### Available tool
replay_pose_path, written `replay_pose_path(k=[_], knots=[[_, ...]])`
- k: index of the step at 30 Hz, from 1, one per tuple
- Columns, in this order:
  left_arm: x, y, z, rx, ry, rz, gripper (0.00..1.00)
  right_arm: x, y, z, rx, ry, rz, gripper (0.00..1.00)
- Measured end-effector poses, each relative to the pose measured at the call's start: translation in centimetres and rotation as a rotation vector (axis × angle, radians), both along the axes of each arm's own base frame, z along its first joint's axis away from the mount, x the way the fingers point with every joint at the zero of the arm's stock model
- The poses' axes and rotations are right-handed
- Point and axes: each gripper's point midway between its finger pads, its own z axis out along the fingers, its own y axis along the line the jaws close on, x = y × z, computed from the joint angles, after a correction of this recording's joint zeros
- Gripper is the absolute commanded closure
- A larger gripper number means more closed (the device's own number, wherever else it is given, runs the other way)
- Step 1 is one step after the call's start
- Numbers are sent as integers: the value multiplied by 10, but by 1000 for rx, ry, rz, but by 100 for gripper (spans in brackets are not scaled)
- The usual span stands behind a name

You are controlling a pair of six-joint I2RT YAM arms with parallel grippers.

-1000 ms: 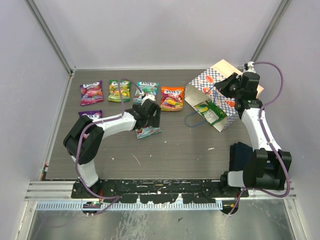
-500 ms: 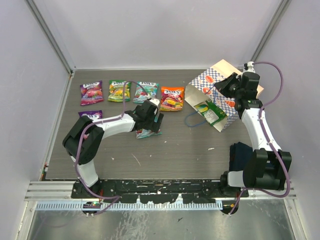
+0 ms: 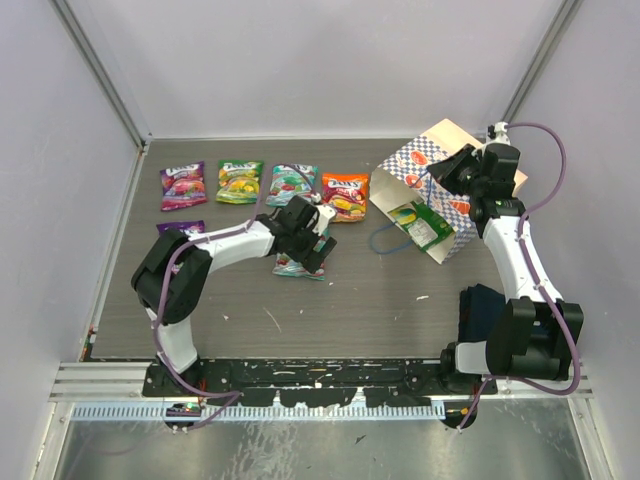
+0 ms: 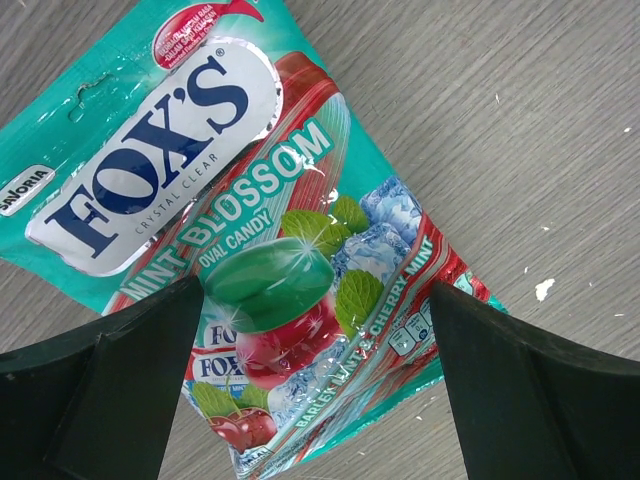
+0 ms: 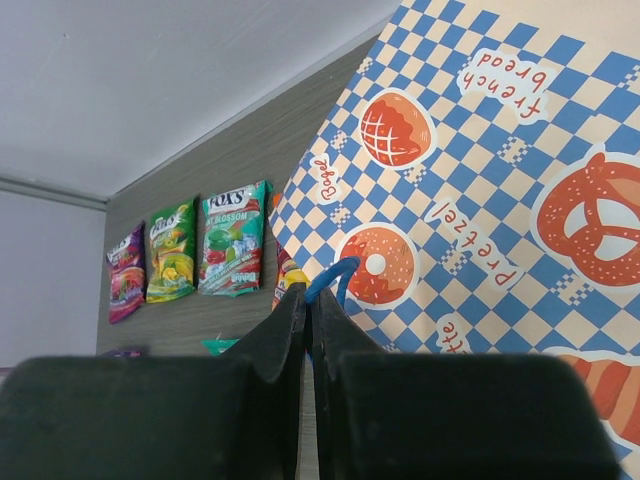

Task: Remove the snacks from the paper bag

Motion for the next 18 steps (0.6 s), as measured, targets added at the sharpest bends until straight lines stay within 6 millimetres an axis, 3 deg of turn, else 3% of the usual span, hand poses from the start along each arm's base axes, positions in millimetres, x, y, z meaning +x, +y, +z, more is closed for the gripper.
replay_pose_path(k=[8,18], knots=[[5,8,1,15,27,-1,2,0,1,1,1,-5,4,99],[18,38,-1,36,54,102,2,1,2,2,1,-10,6,99]])
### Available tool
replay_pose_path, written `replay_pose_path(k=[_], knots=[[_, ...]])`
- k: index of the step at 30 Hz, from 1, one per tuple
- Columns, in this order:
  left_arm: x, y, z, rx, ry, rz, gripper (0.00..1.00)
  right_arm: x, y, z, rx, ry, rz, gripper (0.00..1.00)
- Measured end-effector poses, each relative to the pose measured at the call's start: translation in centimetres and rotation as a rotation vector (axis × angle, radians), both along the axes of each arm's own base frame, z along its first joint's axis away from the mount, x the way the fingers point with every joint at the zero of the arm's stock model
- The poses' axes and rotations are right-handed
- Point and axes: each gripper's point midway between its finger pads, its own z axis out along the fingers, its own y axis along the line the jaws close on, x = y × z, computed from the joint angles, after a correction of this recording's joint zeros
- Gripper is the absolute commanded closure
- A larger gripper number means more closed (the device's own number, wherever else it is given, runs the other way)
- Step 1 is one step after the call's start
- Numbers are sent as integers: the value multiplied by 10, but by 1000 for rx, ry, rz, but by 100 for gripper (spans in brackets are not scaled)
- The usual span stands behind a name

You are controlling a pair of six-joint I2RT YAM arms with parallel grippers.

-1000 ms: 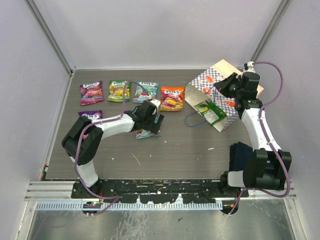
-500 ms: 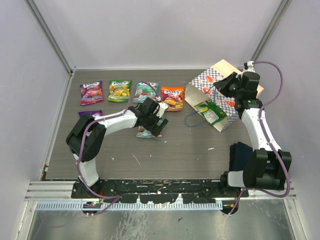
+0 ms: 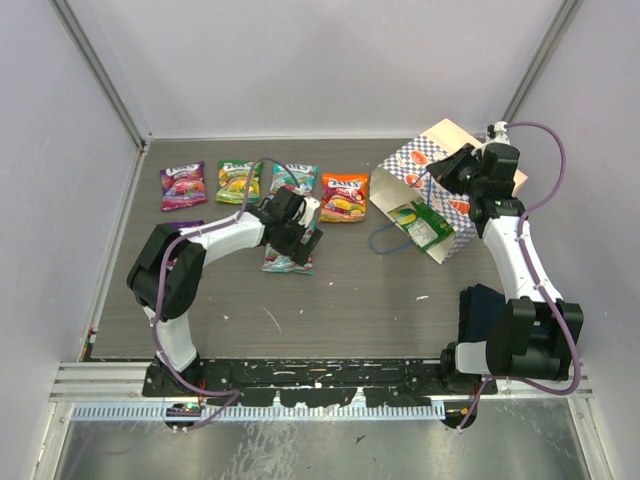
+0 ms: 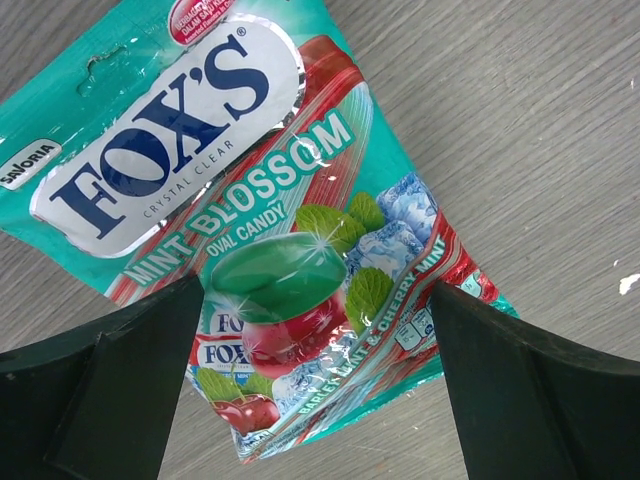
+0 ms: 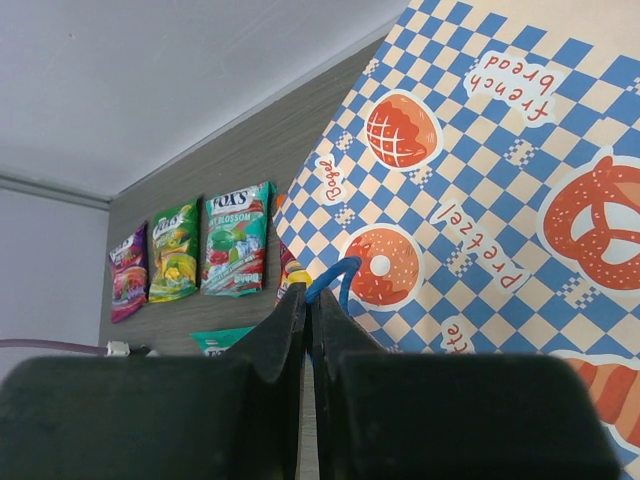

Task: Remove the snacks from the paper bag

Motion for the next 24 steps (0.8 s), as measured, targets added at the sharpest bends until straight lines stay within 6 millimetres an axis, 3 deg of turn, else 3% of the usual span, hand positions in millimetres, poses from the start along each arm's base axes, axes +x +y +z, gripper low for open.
replay_pose_path(k=[8,11,14,17,20,22,24], knots=[[-9,0,13,20,35,-13,2,0,4,0,0,1,10,99],[-12,-4,33,-3,25,-7,2,0,4,0,-1,1,9,99],[-9,-20,69,-84,-35,4,2,-1,6,0,-2,2,12,99],[-11,-55,112,-225,-137,-11,2,0,9,5,-6,-5,12,99],[-17,-111,147,-421,-207,-21,2,2,16,14,-12,-24,21,99],[-24,-153,155,-566,-174,-3,2,2,21,18,-15,-34,27,99],[-21,-182,150,-671,-108,45,2,1,23,20,-19,-38,31,99]])
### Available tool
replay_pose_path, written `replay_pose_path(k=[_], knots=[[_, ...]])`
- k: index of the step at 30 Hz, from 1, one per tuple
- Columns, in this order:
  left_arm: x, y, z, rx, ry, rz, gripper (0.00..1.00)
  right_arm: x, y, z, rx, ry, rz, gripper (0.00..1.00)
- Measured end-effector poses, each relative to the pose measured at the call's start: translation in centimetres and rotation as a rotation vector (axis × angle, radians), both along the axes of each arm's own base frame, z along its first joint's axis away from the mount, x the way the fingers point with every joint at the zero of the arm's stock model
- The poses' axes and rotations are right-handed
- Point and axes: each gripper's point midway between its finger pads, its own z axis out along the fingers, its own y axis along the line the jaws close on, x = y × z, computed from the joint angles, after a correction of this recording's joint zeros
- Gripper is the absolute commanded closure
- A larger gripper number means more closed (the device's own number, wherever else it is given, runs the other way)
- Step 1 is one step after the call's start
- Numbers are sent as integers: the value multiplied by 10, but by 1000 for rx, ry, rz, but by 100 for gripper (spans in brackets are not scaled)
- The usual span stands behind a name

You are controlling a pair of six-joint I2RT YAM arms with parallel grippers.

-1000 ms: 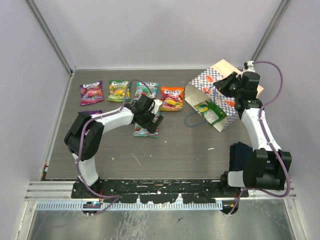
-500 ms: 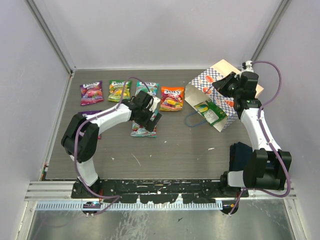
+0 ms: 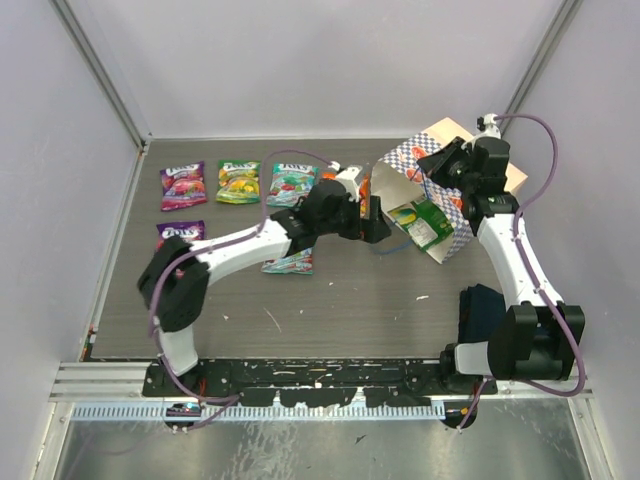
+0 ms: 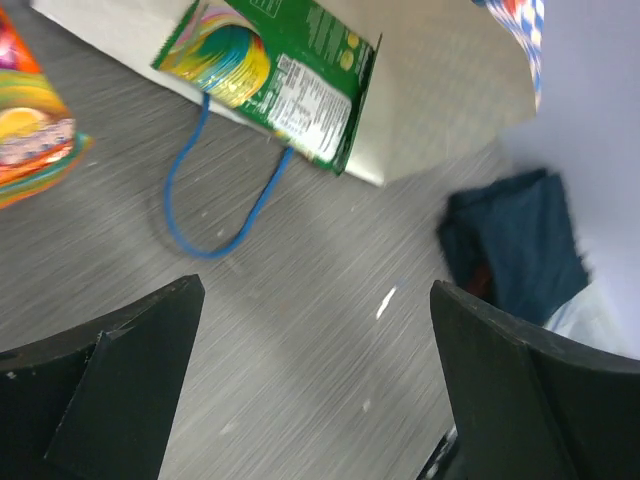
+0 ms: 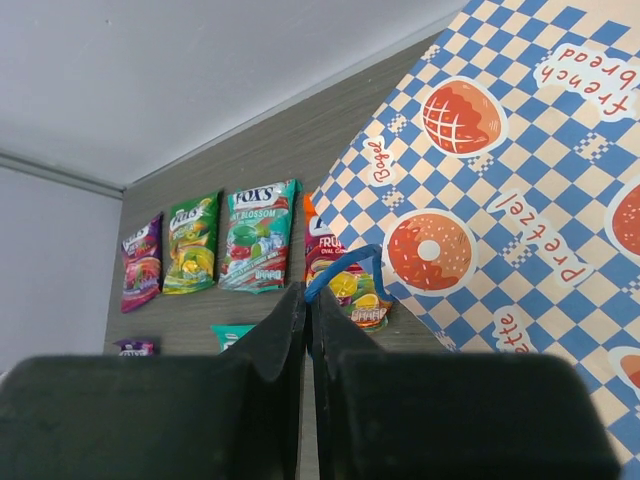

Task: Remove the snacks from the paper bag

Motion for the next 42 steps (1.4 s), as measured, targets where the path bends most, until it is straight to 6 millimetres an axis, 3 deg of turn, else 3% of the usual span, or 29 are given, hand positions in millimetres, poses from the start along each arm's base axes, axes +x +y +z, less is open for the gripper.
replay_pose_path(k=[3,7,10,13,21,24,28,30,32,38,42], knots=[[16,-35,-22,-174,156,74,2,-3,0,1,-8,5,-6,99],[33,-68,-54,-385,353,163,2,-7,-3,3,-20,4,-18,99],[49,-92,-66,-564,473,209,2,-8,-5,4,-31,2,-25,99],[59,-110,-66,-700,561,234,2,-9,-6,3,-37,5,-27,99],[62,-122,-60,-790,612,319,2,-8,-15,-1,-83,8,-55,99],[62,-122,-66,-770,604,342,1,-7,-18,-2,-91,9,-61,99],[57,-114,-88,-628,534,384,8,-7,-21,-2,-94,10,-67,99],[53,-102,-95,-517,448,403,9,-8,-22,-3,-95,13,-71,99],[48,-94,-88,-415,324,379,11,-8,-23,-3,-96,15,-72,99],[14,-98,-49,-183,-83,68,3,-9,-25,-3,-97,19,-75,99],[-10,-103,-61,14,-279,-209,2,-11,-25,0,-99,11,-76,99]])
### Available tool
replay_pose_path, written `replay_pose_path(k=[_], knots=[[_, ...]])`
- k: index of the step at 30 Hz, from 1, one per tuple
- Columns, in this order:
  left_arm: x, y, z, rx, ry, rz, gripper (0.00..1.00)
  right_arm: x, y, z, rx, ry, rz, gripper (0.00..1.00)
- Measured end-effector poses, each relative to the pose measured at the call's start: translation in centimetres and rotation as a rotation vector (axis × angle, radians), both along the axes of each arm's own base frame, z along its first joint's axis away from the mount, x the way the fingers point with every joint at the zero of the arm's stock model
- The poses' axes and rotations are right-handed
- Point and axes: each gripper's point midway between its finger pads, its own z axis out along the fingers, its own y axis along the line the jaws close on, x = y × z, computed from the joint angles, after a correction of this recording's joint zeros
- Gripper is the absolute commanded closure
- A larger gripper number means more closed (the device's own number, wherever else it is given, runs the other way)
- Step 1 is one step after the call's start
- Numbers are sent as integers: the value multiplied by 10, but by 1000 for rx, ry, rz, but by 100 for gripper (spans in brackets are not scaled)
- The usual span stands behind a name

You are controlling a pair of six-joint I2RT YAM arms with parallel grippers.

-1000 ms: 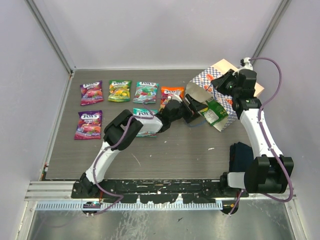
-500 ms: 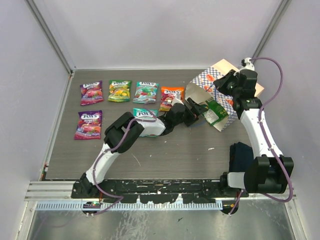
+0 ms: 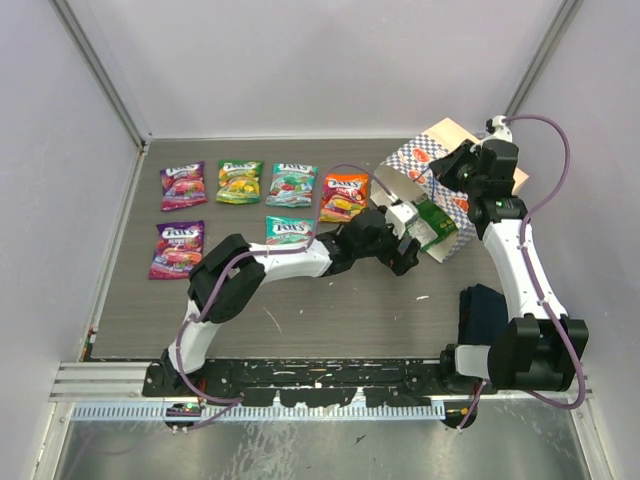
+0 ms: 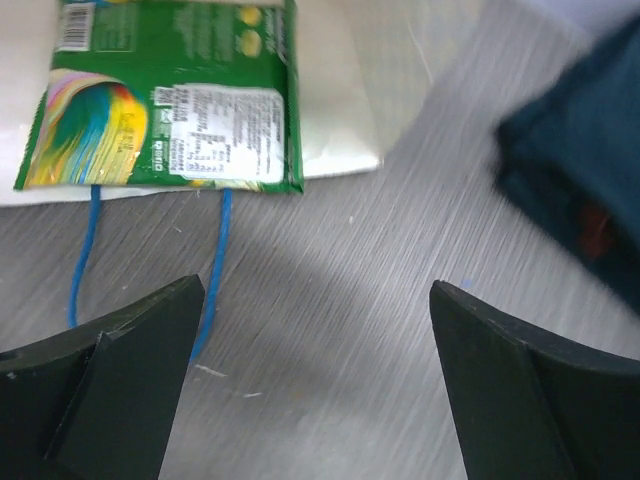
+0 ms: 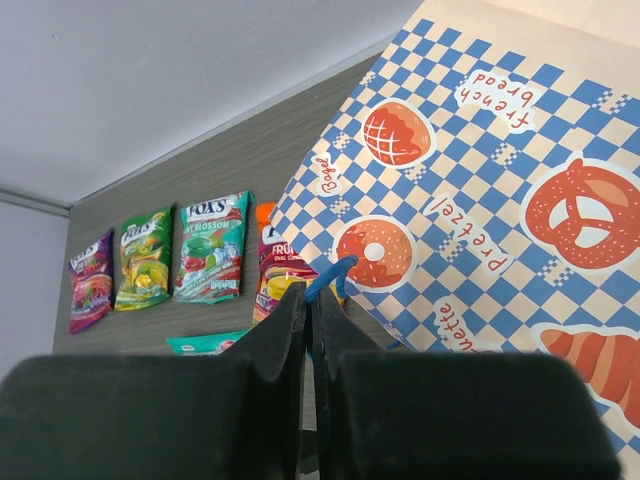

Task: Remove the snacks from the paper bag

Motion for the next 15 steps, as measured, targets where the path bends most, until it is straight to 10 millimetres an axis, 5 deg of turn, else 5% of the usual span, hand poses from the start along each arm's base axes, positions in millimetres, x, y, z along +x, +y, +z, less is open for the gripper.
replay_pose_path(k=[6,15], knots=[[-6,-3,-23,251,-223,-262,6,-1,1,2,1,-3,3,99],[-10,-25,-54,334,-332,-400,17,-2,1,2,2,-4,4,99]])
